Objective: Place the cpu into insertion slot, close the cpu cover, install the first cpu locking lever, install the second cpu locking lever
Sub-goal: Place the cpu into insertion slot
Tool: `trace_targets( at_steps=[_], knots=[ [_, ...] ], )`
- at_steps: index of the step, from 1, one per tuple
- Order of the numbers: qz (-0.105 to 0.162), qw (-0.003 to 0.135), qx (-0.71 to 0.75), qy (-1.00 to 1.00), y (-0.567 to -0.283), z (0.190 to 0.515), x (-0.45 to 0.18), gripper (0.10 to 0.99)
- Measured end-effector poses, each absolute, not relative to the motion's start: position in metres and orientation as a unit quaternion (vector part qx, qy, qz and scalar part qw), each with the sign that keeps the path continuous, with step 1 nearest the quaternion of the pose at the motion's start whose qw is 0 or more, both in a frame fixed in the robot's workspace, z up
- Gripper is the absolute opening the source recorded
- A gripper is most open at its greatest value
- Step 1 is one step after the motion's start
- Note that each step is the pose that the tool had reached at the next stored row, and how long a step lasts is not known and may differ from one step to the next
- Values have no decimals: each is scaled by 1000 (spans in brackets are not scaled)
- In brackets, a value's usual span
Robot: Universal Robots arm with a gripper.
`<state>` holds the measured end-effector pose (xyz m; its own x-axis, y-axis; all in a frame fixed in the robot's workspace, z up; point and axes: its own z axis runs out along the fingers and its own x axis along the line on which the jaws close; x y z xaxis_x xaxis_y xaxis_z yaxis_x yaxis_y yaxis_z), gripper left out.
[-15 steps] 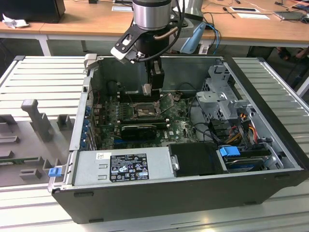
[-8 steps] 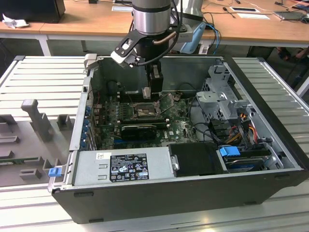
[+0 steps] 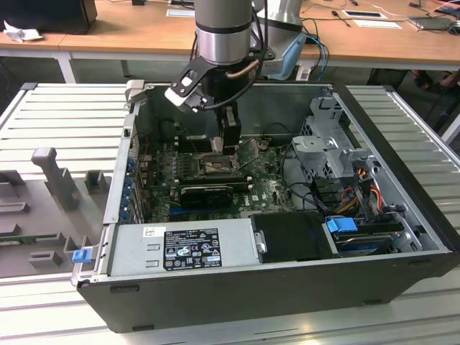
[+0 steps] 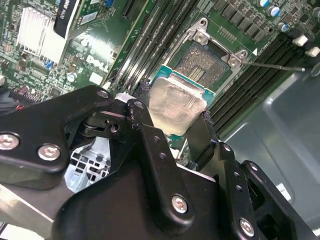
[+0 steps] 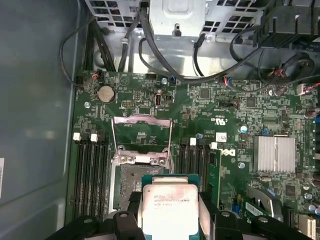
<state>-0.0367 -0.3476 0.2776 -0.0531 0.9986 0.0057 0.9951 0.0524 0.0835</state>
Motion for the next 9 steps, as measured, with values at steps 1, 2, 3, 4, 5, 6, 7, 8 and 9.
trace_targets(
  at_steps=[1, 2, 3, 4, 5, 6, 7, 8, 9],
  knots=[
    [32, 27, 688, 725, -348, 276, -38, 533],
    [32, 27, 688, 725, -348, 273, -39, 533],
    [32, 27, 688, 725, -347, 270, -40, 533],
    [32, 27, 687, 725, -347, 266, -40, 533],
    [32, 27, 687, 725, -347, 263, -41, 533],
    [32, 27, 688, 725, -347, 261, -41, 533],
    [32, 27, 688, 725, -347, 259, -42, 533],
    [32, 27, 688, 725, -347, 258, -42, 533],
    [32, 26, 687, 725, -347, 256, -42, 533]
  ],
)
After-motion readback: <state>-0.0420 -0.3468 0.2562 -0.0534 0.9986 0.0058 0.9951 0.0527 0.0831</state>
